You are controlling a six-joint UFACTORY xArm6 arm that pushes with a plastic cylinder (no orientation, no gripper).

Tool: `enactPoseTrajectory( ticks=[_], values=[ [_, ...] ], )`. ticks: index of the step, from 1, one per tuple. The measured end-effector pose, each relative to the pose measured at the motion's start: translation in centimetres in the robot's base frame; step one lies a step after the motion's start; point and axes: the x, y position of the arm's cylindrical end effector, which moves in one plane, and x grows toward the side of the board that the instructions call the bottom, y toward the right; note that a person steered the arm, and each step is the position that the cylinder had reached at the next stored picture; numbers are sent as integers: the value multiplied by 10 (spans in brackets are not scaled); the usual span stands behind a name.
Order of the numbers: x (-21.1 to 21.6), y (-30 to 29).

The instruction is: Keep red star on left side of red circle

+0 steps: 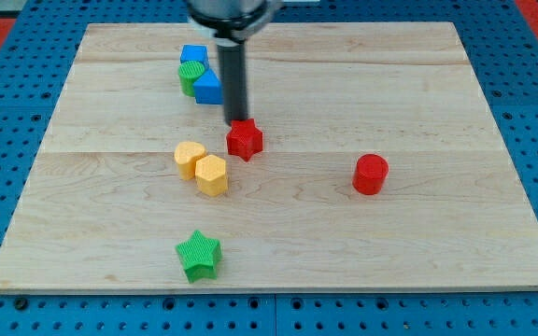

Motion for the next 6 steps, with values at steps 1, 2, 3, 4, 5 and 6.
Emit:
enactPoseTrajectory(
  ticks=[1,2,3,4,5,6],
  values=[
    [12,-26],
    [23,53],
    [46,115],
    [46,134],
    [56,99],
    [106,121]
  ],
)
